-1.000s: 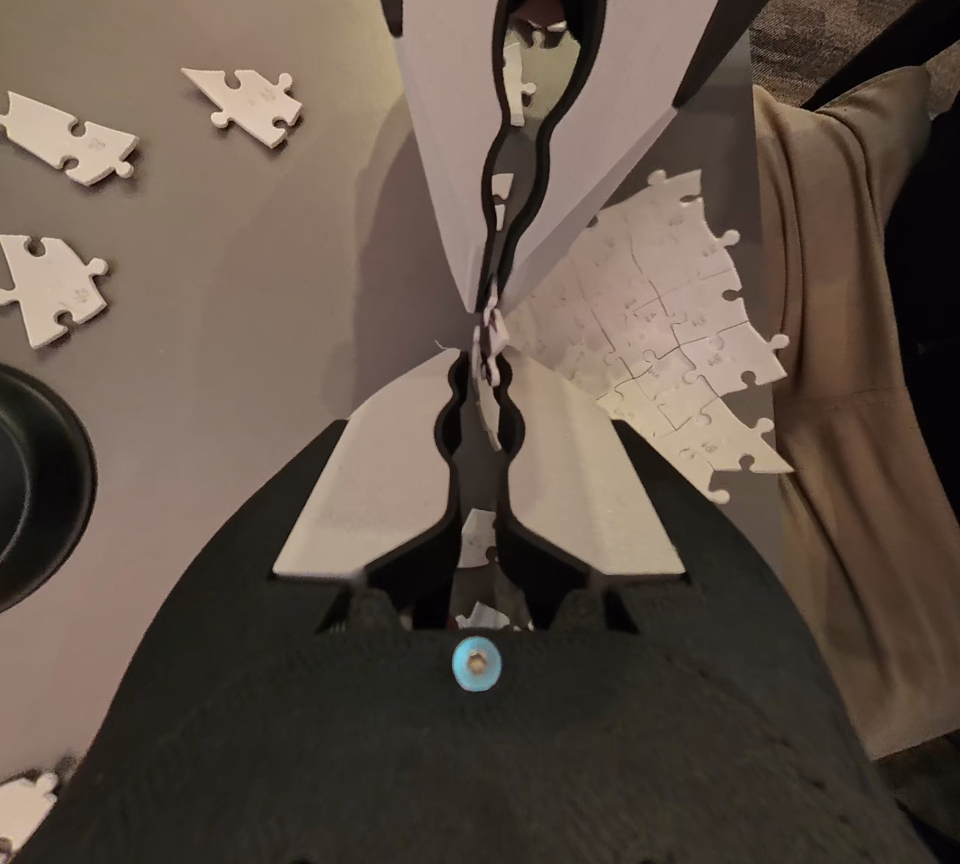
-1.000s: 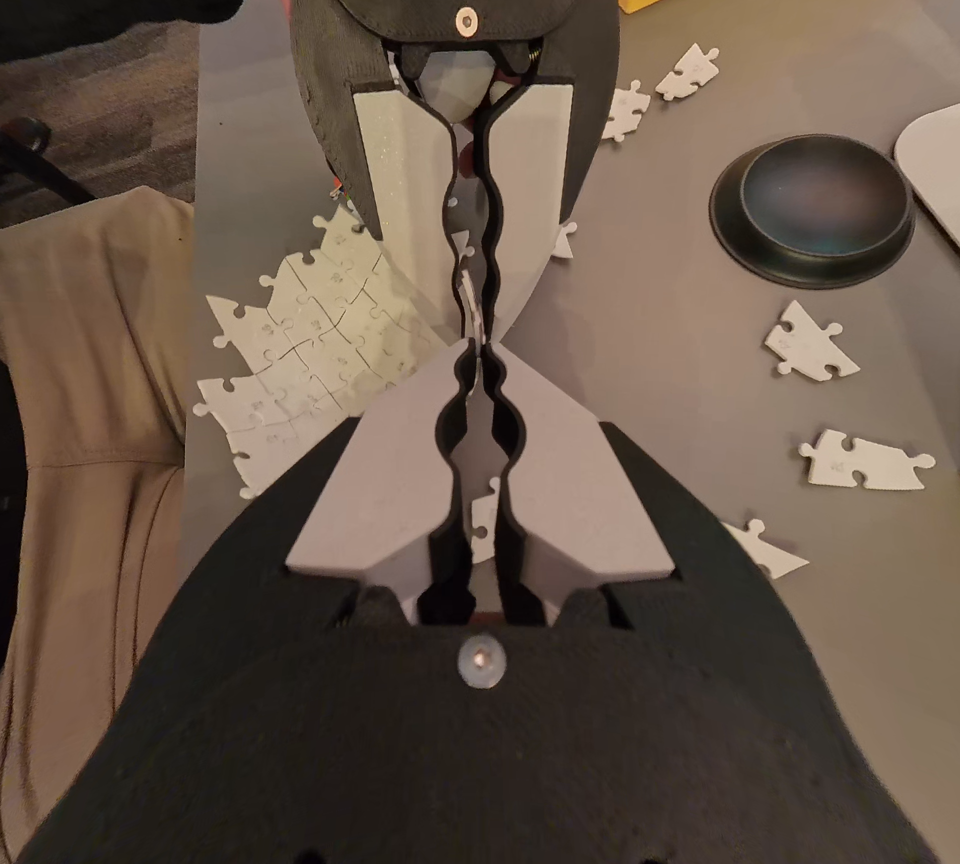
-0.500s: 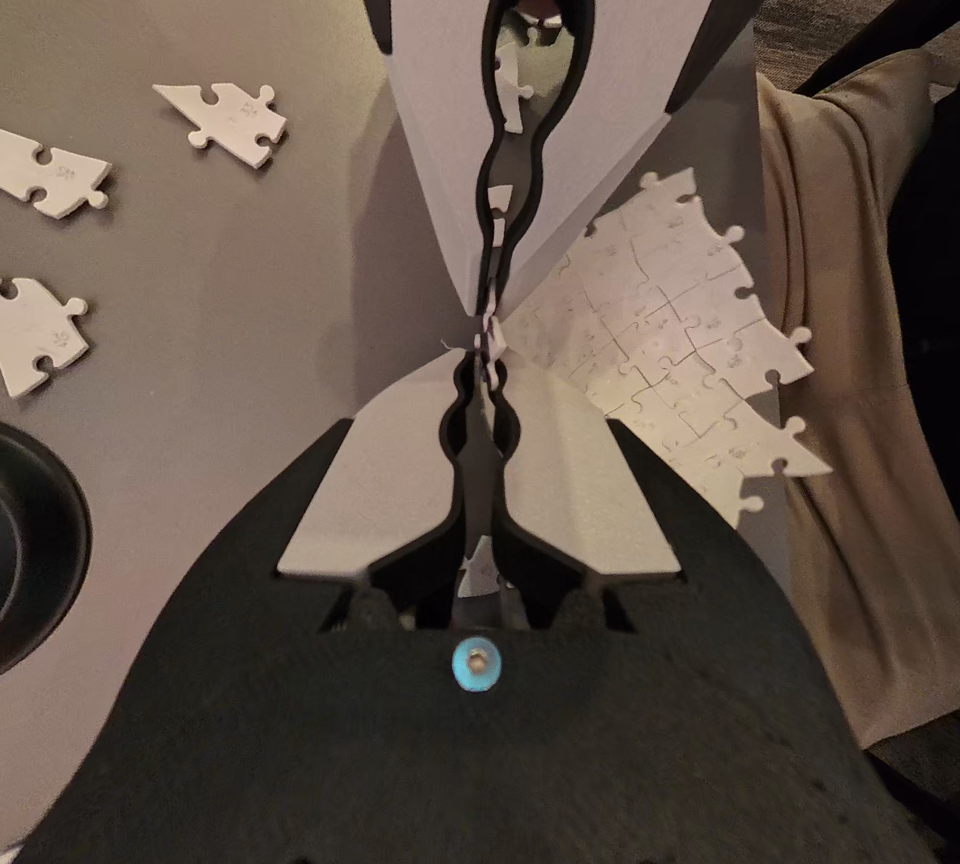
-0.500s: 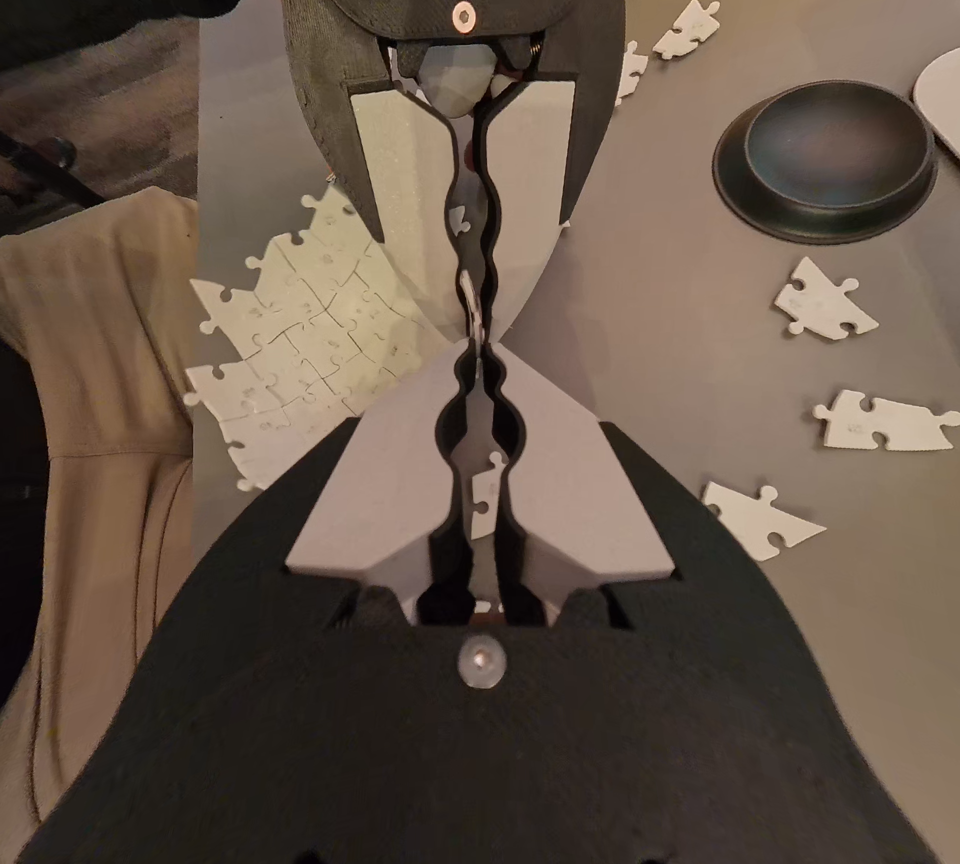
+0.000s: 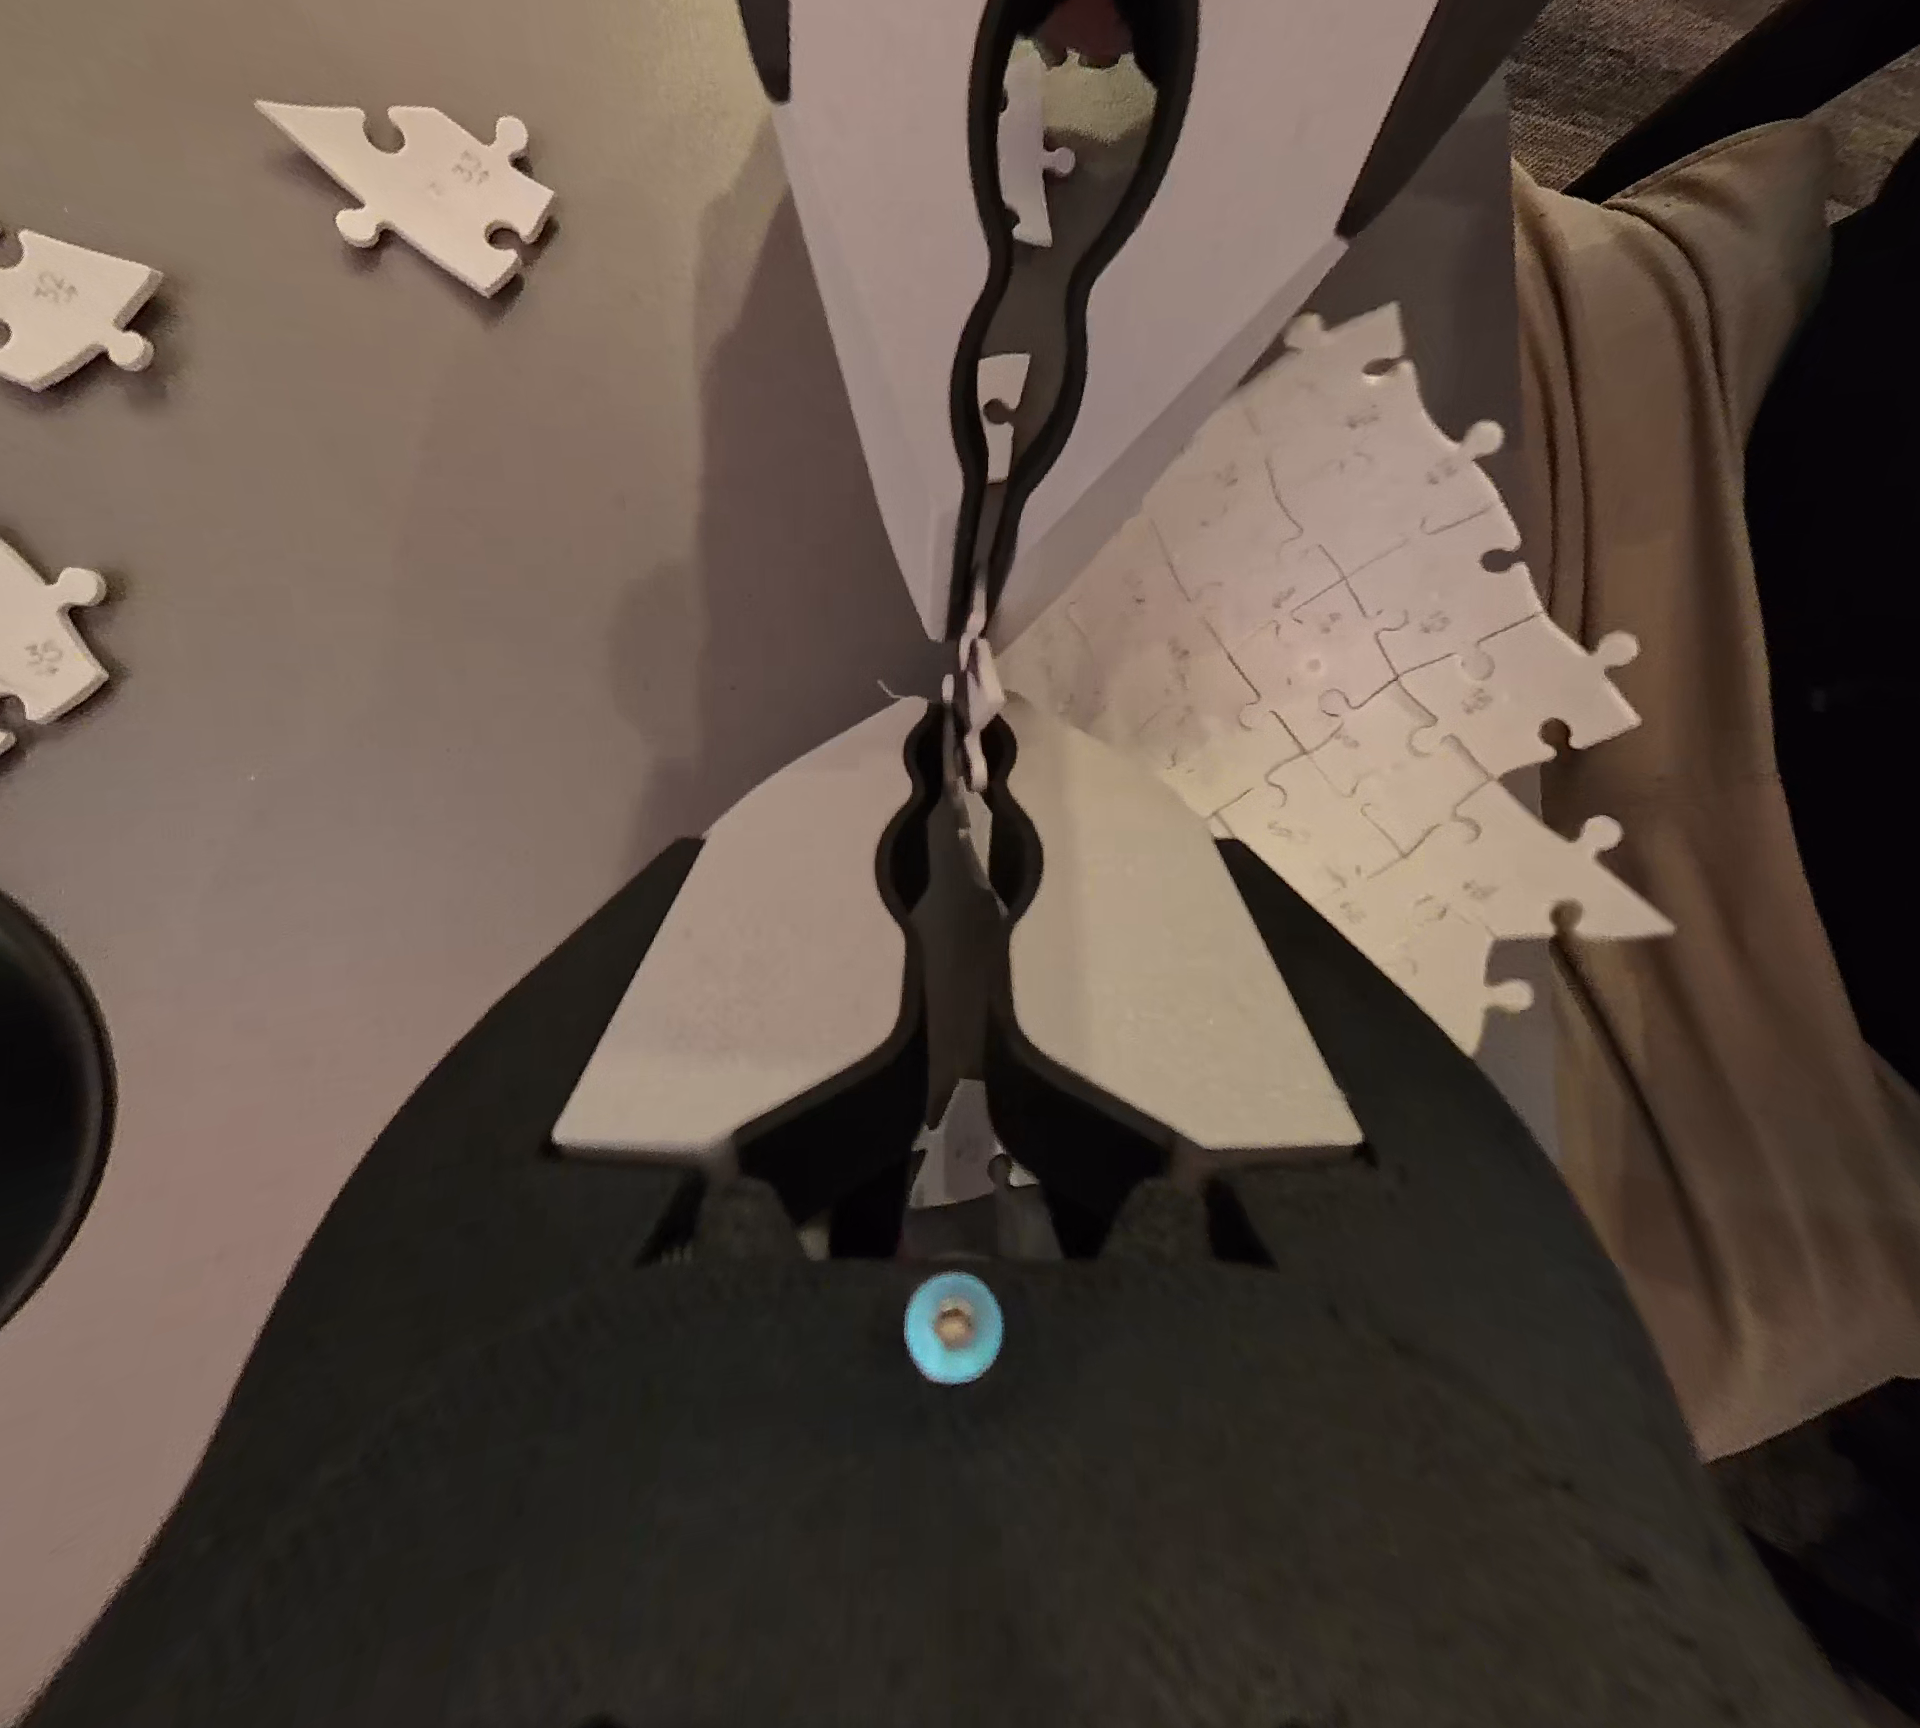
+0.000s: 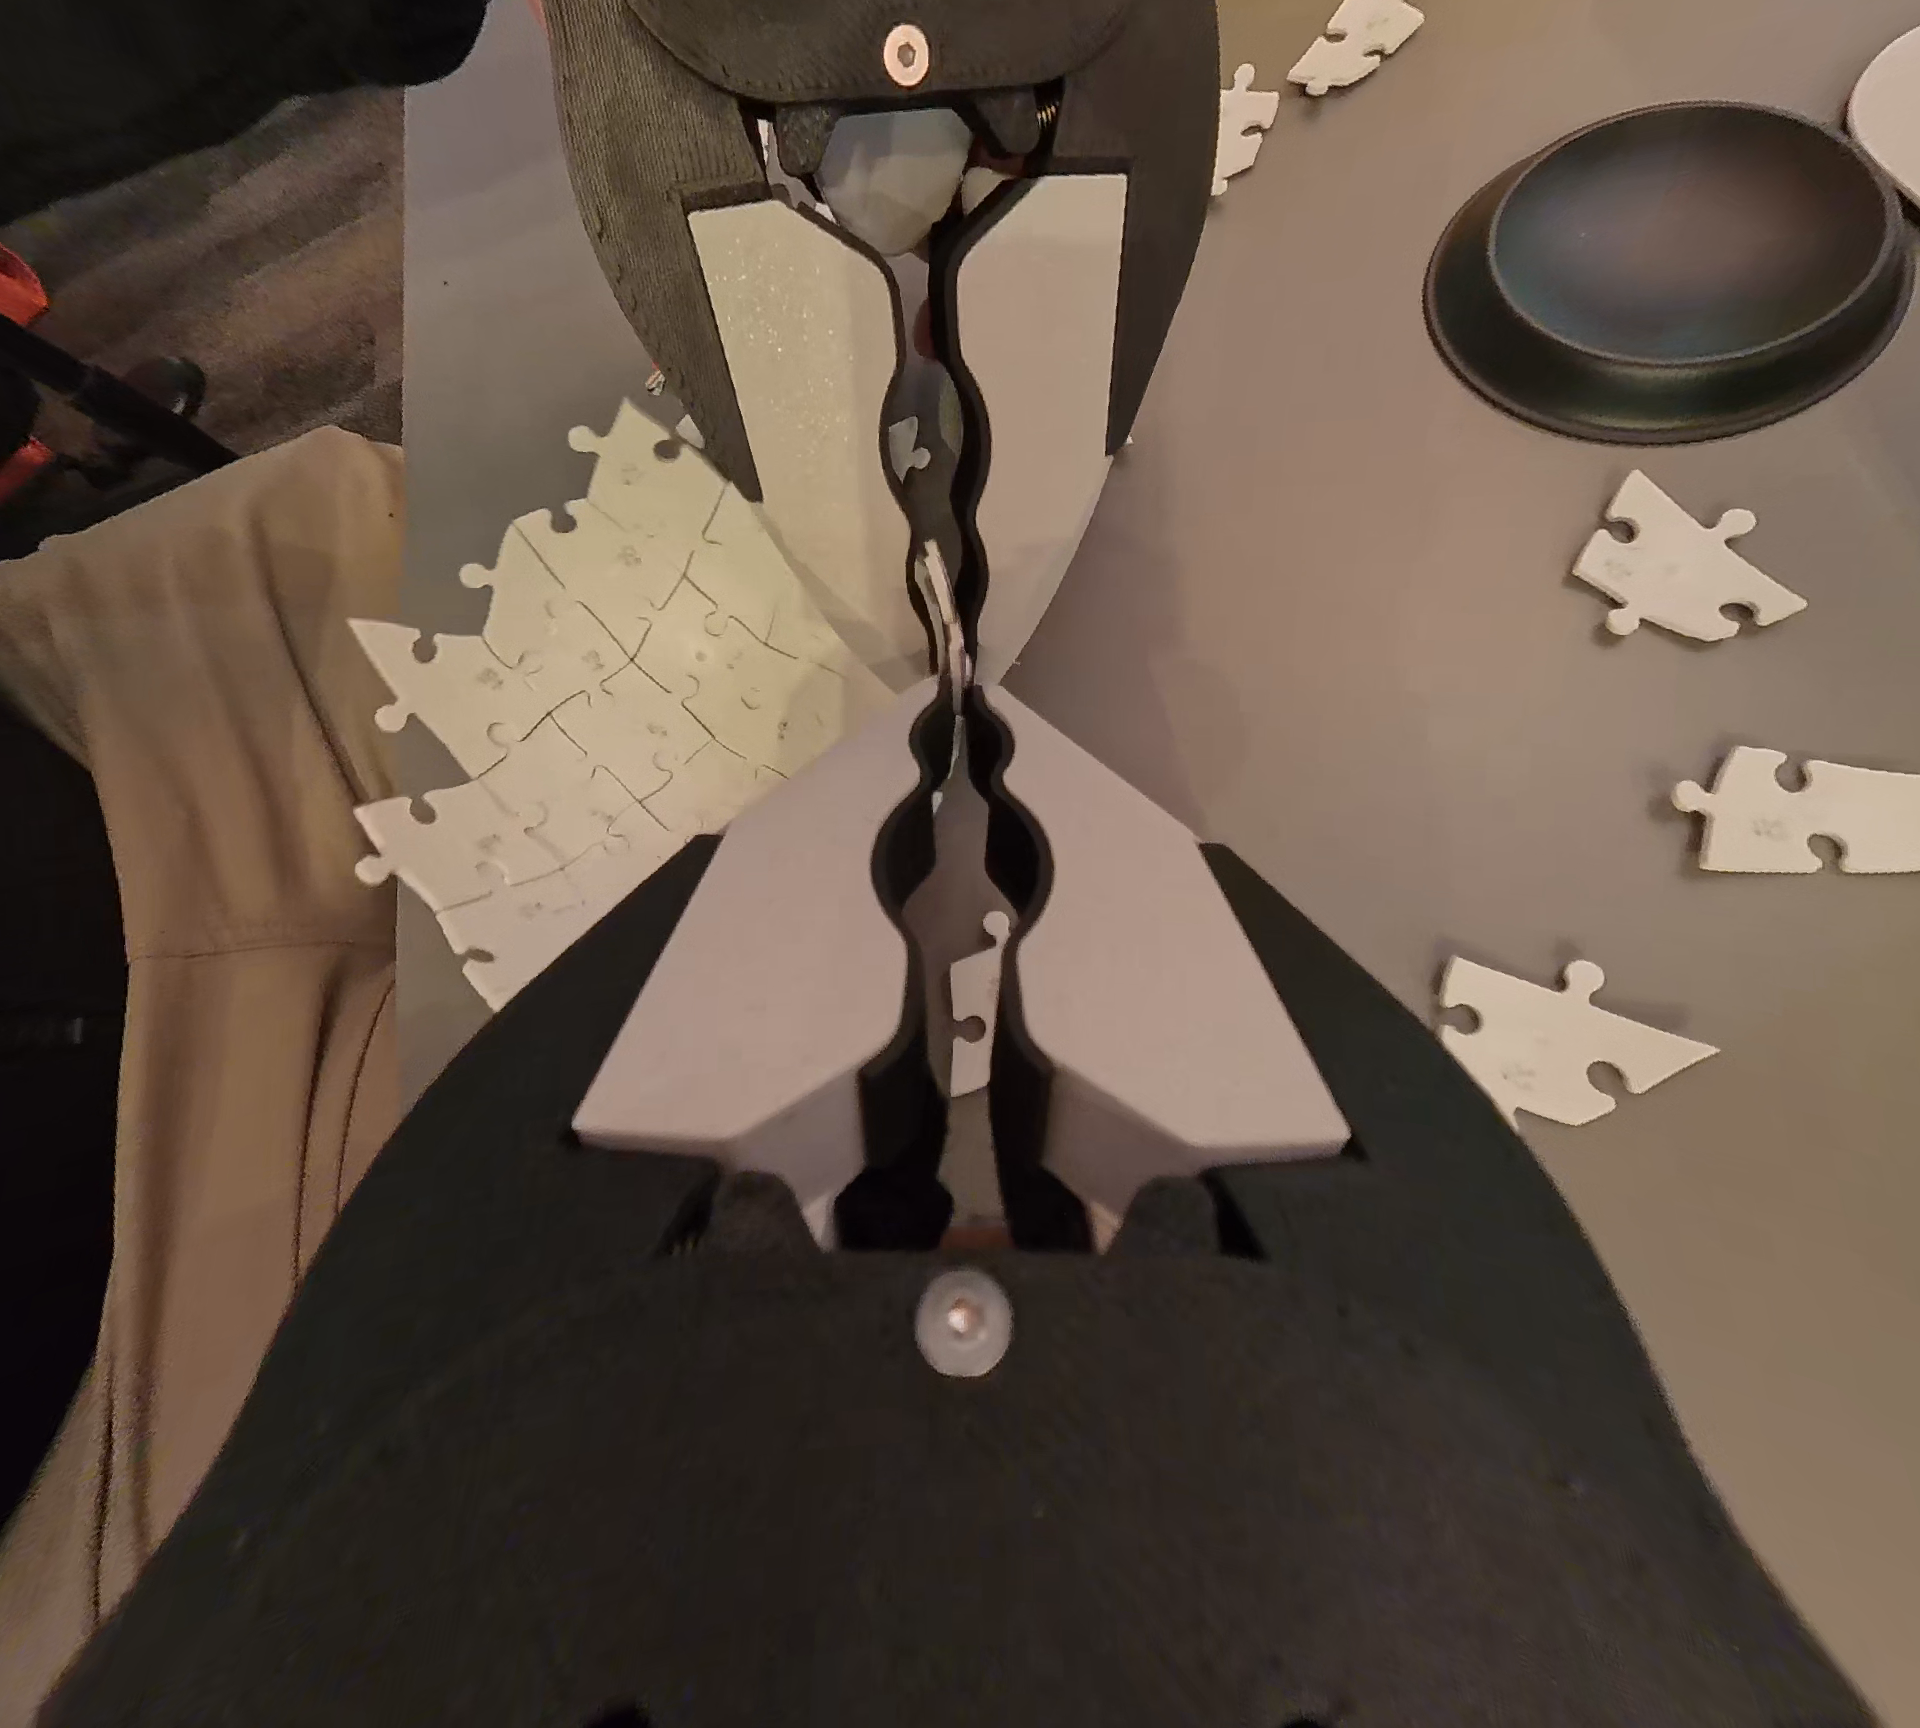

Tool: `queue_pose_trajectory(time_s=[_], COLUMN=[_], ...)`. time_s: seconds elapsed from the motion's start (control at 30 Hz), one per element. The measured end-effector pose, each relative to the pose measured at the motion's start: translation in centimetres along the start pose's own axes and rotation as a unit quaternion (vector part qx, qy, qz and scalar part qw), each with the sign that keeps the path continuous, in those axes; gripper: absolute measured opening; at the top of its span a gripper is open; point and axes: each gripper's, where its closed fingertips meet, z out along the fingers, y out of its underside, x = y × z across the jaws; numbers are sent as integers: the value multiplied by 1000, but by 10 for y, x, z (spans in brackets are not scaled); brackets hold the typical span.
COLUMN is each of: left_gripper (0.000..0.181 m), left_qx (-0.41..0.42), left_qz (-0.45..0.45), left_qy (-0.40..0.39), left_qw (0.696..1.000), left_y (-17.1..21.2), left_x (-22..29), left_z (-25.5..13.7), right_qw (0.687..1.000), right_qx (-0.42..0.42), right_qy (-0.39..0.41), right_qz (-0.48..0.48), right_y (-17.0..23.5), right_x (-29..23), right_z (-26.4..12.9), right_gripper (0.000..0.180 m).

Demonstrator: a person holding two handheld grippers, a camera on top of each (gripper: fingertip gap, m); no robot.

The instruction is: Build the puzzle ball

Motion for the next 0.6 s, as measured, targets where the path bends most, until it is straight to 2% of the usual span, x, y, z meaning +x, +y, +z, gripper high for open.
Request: queue_pose_trajectory(time_s=[0.03,0.6], left_gripper=[6,4], left_qx=[0,5], left_qz=[-1,-11], left_qy=[2,12], left_qw=[1000,1000], left_y=[0,0], left_x=[0,1], left_z=[0,-3], right_qw=[1000,1000], right_qx=[-2,18], right_qy=[-1,-2], right_qz=[0,12], right_y=[1,-3], right_x=[0,2], right_z=[1,2], right_gripper=[0,1])
